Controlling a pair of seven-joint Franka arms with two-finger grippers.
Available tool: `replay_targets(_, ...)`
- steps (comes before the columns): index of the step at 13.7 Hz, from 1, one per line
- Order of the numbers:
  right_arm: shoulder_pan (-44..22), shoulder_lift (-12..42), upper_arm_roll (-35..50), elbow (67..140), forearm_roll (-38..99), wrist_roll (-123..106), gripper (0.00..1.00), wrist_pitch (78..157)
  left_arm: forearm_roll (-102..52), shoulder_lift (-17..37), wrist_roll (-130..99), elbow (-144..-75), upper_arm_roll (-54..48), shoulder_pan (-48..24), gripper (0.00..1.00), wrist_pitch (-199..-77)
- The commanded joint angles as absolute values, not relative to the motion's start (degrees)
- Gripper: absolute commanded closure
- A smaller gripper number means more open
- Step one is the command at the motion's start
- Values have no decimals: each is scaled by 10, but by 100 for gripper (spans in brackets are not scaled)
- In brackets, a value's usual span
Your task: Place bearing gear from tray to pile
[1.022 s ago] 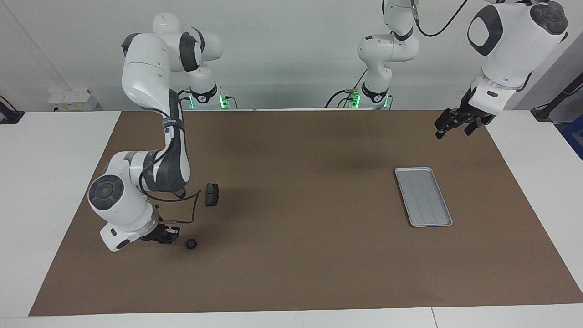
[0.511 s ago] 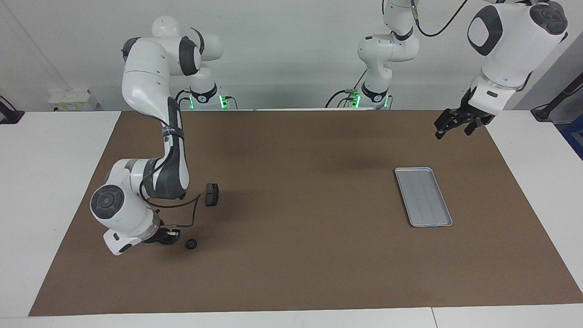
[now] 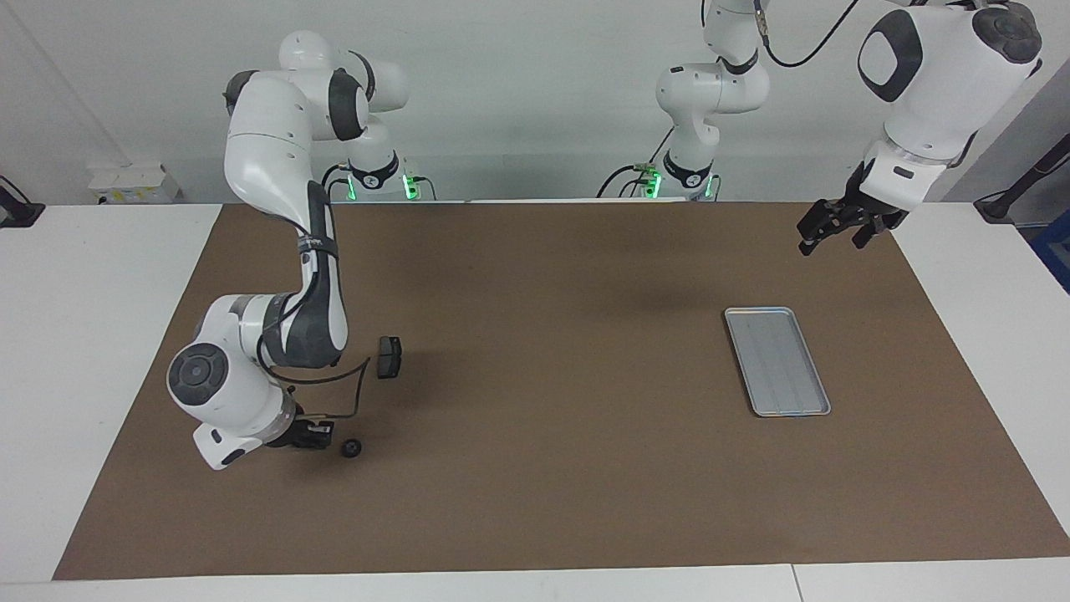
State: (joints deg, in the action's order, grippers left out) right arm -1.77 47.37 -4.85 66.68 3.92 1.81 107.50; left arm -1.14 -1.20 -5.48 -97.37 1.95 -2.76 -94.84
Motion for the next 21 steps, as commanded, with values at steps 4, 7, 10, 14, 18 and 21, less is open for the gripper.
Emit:
replay_targets(4,-10,340,-38,665,51,9,0,981,-14,-25,-51,-981,19,-28,0,-947)
replay_targets(7,-21,244,-41,672,47,9,0,919,-14,-25,-51,-981,20,-28,0,-947)
replay_targets(10,-27,148,-45,722,44,11,0,898,-14,-25,-51,-981,20,-28,0,-947)
replay_targets(14,-34,49,-45,818,43,11,0,907,-14,-25,-51,-981,20,-28,0,-947)
replay_targets(18,-38,-31,-45,904,37,12,0,907,-14,-25,-51,-981,19,-28,0,-947)
replay_targets(21,-35,-50,-45,931,29,11,0,906,-14,-25,-51,-981,20,-28,0,-947)
